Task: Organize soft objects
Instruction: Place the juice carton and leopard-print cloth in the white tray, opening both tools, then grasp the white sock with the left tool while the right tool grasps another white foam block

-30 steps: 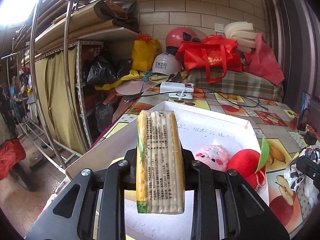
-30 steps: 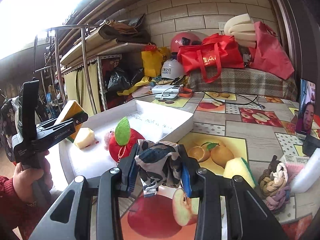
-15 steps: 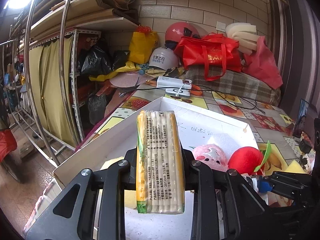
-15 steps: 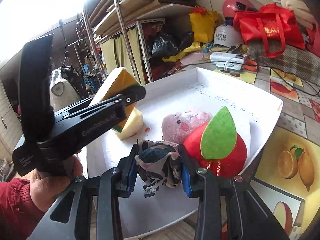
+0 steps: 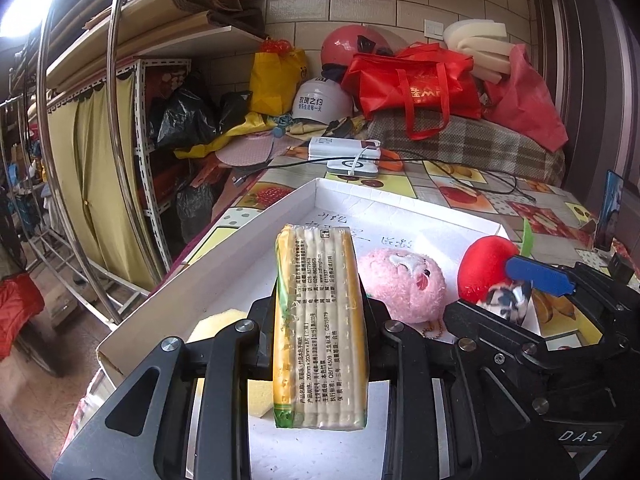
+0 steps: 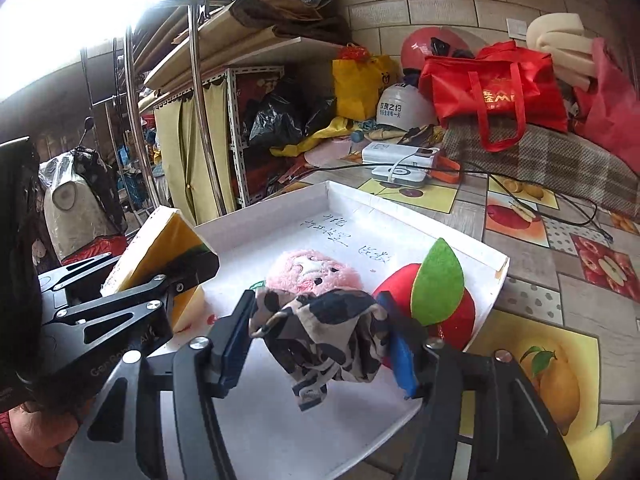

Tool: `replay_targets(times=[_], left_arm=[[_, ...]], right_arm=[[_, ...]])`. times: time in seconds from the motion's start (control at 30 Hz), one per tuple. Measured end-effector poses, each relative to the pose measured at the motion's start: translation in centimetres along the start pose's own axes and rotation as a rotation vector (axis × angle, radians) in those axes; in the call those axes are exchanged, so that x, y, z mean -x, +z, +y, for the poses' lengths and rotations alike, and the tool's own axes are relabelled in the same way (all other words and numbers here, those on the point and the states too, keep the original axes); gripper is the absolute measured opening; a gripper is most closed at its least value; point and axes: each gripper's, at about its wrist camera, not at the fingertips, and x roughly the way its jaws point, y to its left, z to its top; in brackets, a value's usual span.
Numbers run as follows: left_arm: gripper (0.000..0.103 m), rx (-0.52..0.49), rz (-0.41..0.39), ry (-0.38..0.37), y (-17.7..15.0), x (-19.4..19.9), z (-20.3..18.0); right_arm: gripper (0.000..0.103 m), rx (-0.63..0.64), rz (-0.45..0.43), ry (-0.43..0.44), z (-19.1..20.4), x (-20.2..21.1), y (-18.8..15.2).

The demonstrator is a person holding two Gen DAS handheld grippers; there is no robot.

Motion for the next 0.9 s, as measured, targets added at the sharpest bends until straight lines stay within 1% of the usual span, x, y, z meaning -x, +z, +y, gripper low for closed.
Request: replay_targets(times=[0.03, 0.07, 0.1, 0.13, 0.23, 0.3, 0.33, 0.4, 0.5, 0.57, 0.7, 0.8, 0.9], left_arm=[[0.048, 0.007, -0.001, 0.020, 0.0, 0.0, 0.1], [0.058, 0.021, -0.001, 0.043, -0.1, 0.0, 0.3], [0.078, 0.040, 0.000, 0.060, -0.1, 0.0, 0.7], [0.090, 0.061, -0.001, 0.064, -0.1, 0.0, 1.1], [0.102, 0.088, -0.028, 0.084, -0.2, 0.5, 1.6], [0.103, 0.086, -0.064, 0.098, -0.3, 1.2, 1.6], [0.103, 0.079, -0.086, 0.109, -0.4, 1.6, 1.4], [0.103, 0.072, -0.131, 0.127, -0.5, 2.4, 1.2], [0.103, 0.068, -0.194, 0.140, -0.8, 3.5, 1.1], [0.103, 0.056, -0.214, 0.144, -1.0, 4.1, 0.7], [0.103, 0.041, -0.217, 0.082, -1.6, 5.3, -0.6], [0.103, 0.010, -0.198, -0.002, -2.1, 6.0, -2.7], [0.103, -0.036, -0.170, -0.107, -2.7, 6.8, -5.9]], right_arm=[[0.085, -0.003, -0.004, -0.007, -0.1, -0.1, 0.1], [0.085, -0.005, -0.008, -0.014, -0.2, 0.0, 0.1], [0.085, -0.008, -0.014, -0.024, -0.2, 0.1, 0.1], [0.086, -0.012, -0.022, -0.033, -0.3, 0.2, 0.2], [0.095, -0.011, -0.050, -0.063, -0.2, 0.6, 0.2], [0.102, -0.009, -0.082, -0.091, -0.1, 1.1, 0.2], [0.103, -0.004, -0.104, -0.098, 0.0, 1.4, 0.1], [0.103, 0.017, -0.137, -0.118, 0.5, 2.2, -0.2], [0.103, 0.032, -0.144, -0.130, 0.8, 3.2, -0.6], [0.103, 0.047, -0.160, -0.130, 1.1, 4.2, -1.1], [0.103, 0.082, -0.204, -0.145, 1.5, 7.3, -2.8], [0.103, 0.055, -0.233, -0.119, -0.1, 10.5, -4.4], [0.103, 0.049, -0.261, -0.154, -2.4, 14.2, -6.2]])
